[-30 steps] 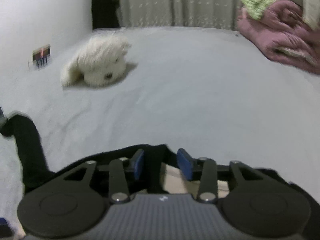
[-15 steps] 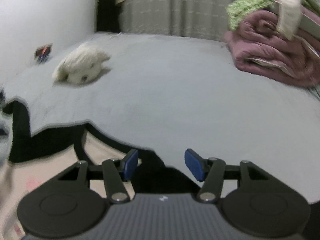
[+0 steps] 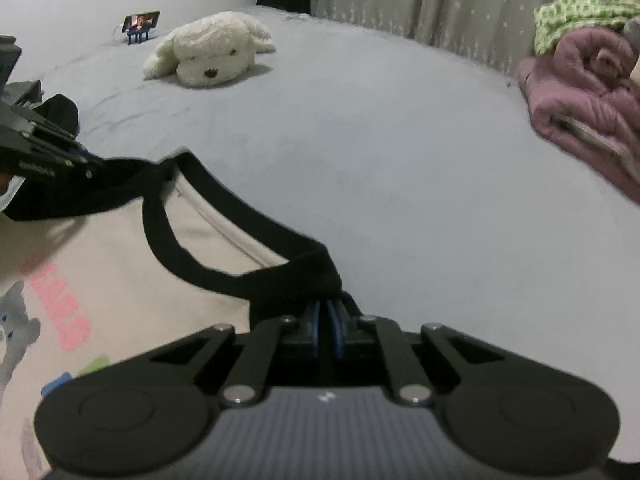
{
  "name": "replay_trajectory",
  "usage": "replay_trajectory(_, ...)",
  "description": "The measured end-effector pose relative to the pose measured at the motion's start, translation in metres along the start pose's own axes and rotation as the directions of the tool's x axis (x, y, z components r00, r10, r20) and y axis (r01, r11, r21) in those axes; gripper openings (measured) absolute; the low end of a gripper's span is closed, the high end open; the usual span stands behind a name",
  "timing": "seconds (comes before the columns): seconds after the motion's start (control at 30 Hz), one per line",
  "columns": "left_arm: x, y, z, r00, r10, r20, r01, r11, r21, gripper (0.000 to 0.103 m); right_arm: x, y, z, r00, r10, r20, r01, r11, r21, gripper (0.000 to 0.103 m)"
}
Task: Fold clothes
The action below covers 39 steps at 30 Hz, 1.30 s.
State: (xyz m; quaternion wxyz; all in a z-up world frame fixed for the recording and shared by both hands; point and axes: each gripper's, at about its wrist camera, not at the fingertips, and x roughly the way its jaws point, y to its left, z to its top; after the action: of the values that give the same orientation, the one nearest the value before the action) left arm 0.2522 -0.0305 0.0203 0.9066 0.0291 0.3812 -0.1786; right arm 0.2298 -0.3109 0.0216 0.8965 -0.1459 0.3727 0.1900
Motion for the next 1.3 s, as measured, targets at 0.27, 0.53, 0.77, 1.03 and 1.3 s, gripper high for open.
replay_trajectory(0.27, 0.018, -0.001, 0.012, 0.991, 0.130, 0.039, -0.131, 0.991, 0.025, 0.005, 0.015, 0.004, 0.019, 0.977, -0.212, 0.036, 0.213, 0.976, -0.035, 0.006)
replay_trajectory(0.53, 0.027, 0.006, 0.011, 0.983, 0.185, 0.023, -0.182, 0.980, -0.085, 0.020, 0.044, 0.019, 0.013, 0.960, -0.278, 0.003, 0.278, 0.960, -0.007, 0.009)
replay_trajectory(0.77, -0.049, 0.056, 0.018, 0.967, 0.228, 0.117, -0.181, 0.930, -0.318, 0.030, -0.053, -0.021, 0.001, 0.935, -0.348, 0.068, 0.319, 0.909, 0.267, 0.030)
replay_trajectory(1.03, -0.119, 0.065, -0.037, 0.979, 0.202, 0.017, -0.166, 0.847, -0.506, 0.030, -0.120, -0.038, -0.092, 0.966, -0.247, -0.074, 0.250, 0.822, 0.512, 0.035)
replay_trajectory(1.3, -0.115, 0.088, -0.091, 0.977, 0.188, -0.104, -0.209, 0.721, -0.661, 0.035, -0.116, -0.047, -0.136, 0.984, -0.116, -0.134, 0.176, 0.714, 0.677, 0.037)
